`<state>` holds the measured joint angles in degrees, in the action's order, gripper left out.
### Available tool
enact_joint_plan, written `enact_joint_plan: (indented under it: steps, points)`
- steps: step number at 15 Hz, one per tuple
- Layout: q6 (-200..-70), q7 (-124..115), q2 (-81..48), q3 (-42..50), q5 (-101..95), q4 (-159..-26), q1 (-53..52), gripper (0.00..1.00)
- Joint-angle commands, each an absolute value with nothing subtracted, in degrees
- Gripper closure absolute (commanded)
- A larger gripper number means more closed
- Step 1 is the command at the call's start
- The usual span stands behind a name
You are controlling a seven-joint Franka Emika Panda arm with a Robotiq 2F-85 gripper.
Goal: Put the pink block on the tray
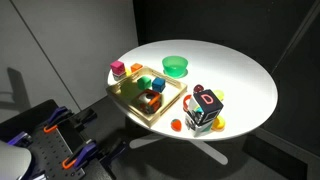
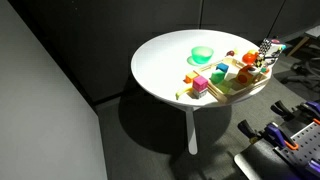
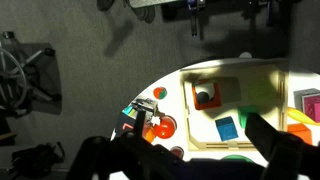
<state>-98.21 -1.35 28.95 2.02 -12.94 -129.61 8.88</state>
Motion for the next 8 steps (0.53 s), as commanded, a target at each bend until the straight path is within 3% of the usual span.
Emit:
enact_joint_plan:
  steps: [1, 8]
  points:
    - [-97.9, -1.7, 28.9, 2.8, -13.3, -129.4, 7.8, 0.00]
    - [-98.4, -1.0, 27.8, 3.1, -12.5, -128.2, 7.2, 0.00]
